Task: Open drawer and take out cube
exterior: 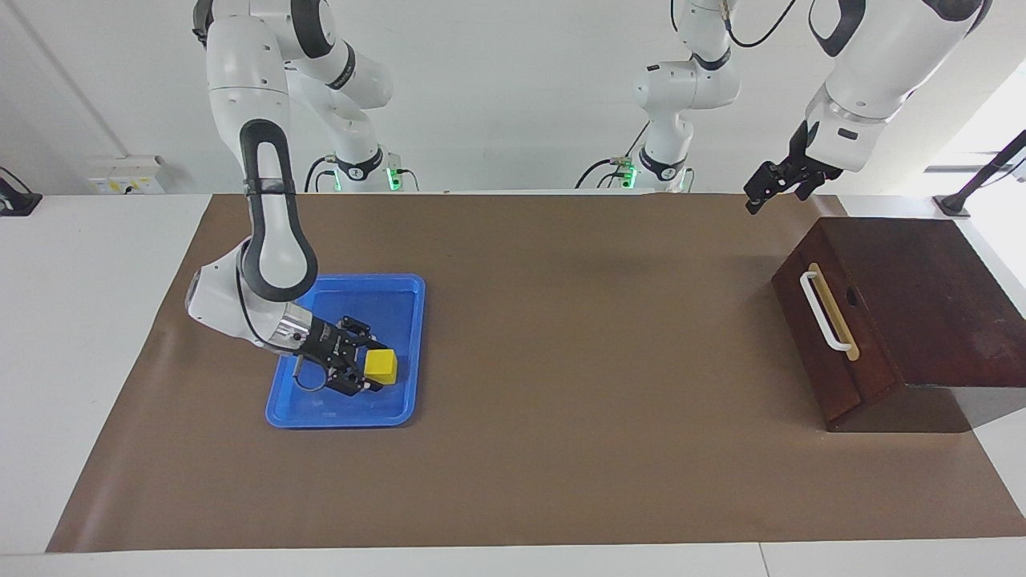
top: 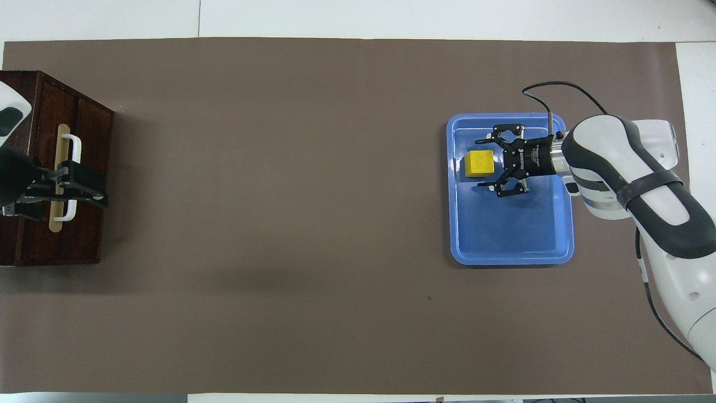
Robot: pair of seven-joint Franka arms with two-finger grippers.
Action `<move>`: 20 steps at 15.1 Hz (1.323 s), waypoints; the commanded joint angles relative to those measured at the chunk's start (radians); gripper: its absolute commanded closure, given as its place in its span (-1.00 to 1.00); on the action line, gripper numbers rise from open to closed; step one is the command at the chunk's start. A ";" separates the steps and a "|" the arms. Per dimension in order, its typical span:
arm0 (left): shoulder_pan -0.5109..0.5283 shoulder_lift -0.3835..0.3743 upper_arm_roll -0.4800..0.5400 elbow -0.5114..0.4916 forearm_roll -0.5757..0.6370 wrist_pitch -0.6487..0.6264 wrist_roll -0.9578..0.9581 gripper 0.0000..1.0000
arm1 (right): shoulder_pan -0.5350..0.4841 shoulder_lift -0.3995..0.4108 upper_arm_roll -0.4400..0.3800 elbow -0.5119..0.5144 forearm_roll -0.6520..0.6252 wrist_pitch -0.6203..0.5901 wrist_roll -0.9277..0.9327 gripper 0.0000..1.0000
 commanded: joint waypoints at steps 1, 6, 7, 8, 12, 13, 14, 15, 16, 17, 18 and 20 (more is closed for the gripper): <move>-0.011 0.076 0.004 0.129 0.000 -0.101 0.062 -1.00 | -0.002 -0.004 0.001 0.012 0.013 0.002 -0.026 -1.00; 0.012 0.013 -0.027 0.102 0.001 -0.084 0.066 -1.00 | -0.005 -0.016 -0.002 0.090 -0.042 -0.107 0.050 -1.00; 0.008 0.009 -0.027 0.102 0.001 -0.086 0.065 -1.00 | -0.016 -0.016 0.000 0.131 -0.091 -0.157 0.075 -1.00; 0.005 0.006 -0.025 0.092 0.001 -0.072 0.068 -1.00 | -0.022 -0.018 -0.002 0.186 -0.145 -0.226 0.101 -1.00; 0.014 -0.059 -0.014 -0.061 0.001 0.055 0.103 -1.00 | -0.022 -0.091 -0.002 0.303 -0.378 -0.389 0.098 -1.00; 0.014 -0.054 -0.013 -0.043 0.001 0.049 0.100 -1.00 | -0.020 -0.125 0.000 0.305 -0.439 -0.412 0.054 -1.00; 0.016 -0.051 -0.011 -0.032 0.000 0.043 0.102 -1.00 | -0.017 -0.162 0.000 0.305 -0.490 -0.434 -0.037 -1.00; 0.016 -0.056 -0.008 -0.038 0.001 0.049 0.093 -1.00 | -0.017 -0.192 0.000 0.305 -0.525 -0.468 -0.131 -1.00; 0.014 -0.056 -0.008 -0.038 0.001 0.052 0.090 -1.00 | -0.017 -0.219 -0.002 0.305 -0.553 -0.497 -0.206 -1.00; 0.016 -0.056 -0.008 -0.038 0.001 0.054 0.090 -1.00 | -0.017 -0.249 -0.002 0.305 -0.593 -0.518 -0.275 -1.00; 0.016 -0.056 -0.008 -0.038 0.001 0.055 0.091 -1.00 | -0.013 -0.280 0.001 0.305 -0.648 -0.538 -0.347 -1.00; 0.016 -0.057 -0.008 -0.038 0.001 0.051 0.091 -1.00 | -0.005 -0.340 0.009 0.303 -0.772 -0.561 -0.546 -1.00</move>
